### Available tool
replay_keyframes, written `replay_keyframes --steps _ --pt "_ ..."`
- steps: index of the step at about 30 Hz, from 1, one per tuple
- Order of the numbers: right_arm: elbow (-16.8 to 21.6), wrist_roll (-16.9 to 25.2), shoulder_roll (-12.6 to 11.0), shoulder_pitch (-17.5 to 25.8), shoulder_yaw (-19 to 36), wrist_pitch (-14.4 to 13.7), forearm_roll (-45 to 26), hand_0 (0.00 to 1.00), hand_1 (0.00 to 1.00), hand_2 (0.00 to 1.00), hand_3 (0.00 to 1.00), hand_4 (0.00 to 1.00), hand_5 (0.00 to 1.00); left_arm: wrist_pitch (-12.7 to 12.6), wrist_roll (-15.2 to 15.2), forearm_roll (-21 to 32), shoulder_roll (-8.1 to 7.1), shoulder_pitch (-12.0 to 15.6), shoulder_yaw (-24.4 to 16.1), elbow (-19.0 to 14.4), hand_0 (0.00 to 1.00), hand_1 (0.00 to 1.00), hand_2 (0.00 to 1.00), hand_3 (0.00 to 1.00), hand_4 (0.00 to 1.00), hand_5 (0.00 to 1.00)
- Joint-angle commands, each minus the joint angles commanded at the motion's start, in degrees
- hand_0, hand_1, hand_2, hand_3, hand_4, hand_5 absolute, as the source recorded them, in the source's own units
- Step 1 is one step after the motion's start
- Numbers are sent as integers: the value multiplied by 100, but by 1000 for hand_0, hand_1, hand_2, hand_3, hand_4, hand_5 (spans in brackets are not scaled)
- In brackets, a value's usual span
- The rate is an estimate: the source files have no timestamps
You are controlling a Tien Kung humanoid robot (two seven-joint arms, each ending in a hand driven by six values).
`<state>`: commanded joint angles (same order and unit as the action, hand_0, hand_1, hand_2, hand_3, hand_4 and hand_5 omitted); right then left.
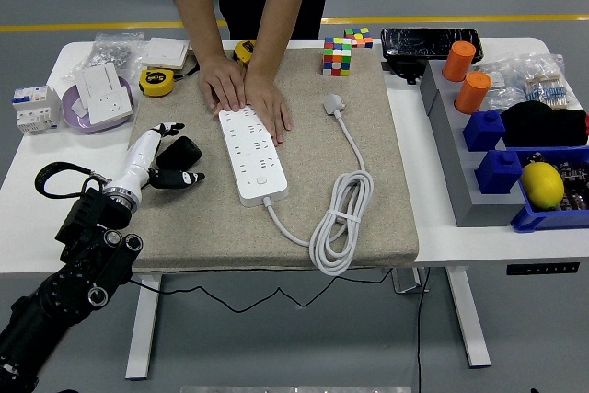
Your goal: Pick up the plug,place it near the board,insert it into the board,press the button
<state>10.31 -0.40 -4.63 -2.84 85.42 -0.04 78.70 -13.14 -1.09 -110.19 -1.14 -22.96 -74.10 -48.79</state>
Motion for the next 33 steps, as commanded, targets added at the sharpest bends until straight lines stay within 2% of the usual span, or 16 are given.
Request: replay_keyframes --steps 1,6,7,12,13,18,19,24,25,30,31,33 --pt "0 1 -2 -8 -4 0 -5 919 802 779 797 998 998 -34 5 -28 7 -20 -12 29 795 792 719 734 998 99" --pt "0 5 -11 -21 -13 -2 -22 919 802 779 797 998 998 -162 30 -152 19 -88 -59 147 795 792 719 734 998 99" --pt "0 5 -12 -21 -12 -2 -22 920 802 779 797 998 998 -175 35 -174 21 -97 -69 169 740 713 609 599 998 109" --pt "0 -2 -12 -7 -5 1 -13 920 802 779 797 998 998 -202 38 -302 28 -137 -100 259 740 713 609 599 998 109" --pt "0 -1 -12 -6 -5 1 -13 920 802 779 797 998 998 -203 35 -343 29 -146 -102 277 696 665 514 518 987 102" --pt "0 7 -15 -21 -30 2 -34 920 802 779 797 998 998 -230 26 -592 43 -208 -108 388 696 665 514 518 987 102" --pt "0 10 -16 -26 -37 2 -42 920 802 779 797 998 998 -242 28 -634 46 -221 -108 407 639 615 478 504 875 105" --pt "0 10 -21 -43 -35 1 -44 920 802 779 797 998 998 -306 21 -850 53 -276 -119 468 639 615 478 504 875 105" --pt "0 10 -22 -43 -39 2 -47 920 802 779 797 998 998 -318 23 -880 51 -284 -119 476 581 529 451 499 698 89" --pt "0 5 -22 -36 -33 1 -47 920 802 779 797 998 998 -325 10 -948 23 -300 -88 438 581 529 451 499 698 89" --pt "0 4 -22 -35 -29 1 -45 919 802 779 798 998 998 -317 7 -939 14 -303 -73 420 568 516 447 483 607 38" --pt "0 2 -21 -33 -25 1 -43 919 802 779 798 998 998 -290 -4 -902 -16 -318 -26 372 568 516 447 483 607 38"
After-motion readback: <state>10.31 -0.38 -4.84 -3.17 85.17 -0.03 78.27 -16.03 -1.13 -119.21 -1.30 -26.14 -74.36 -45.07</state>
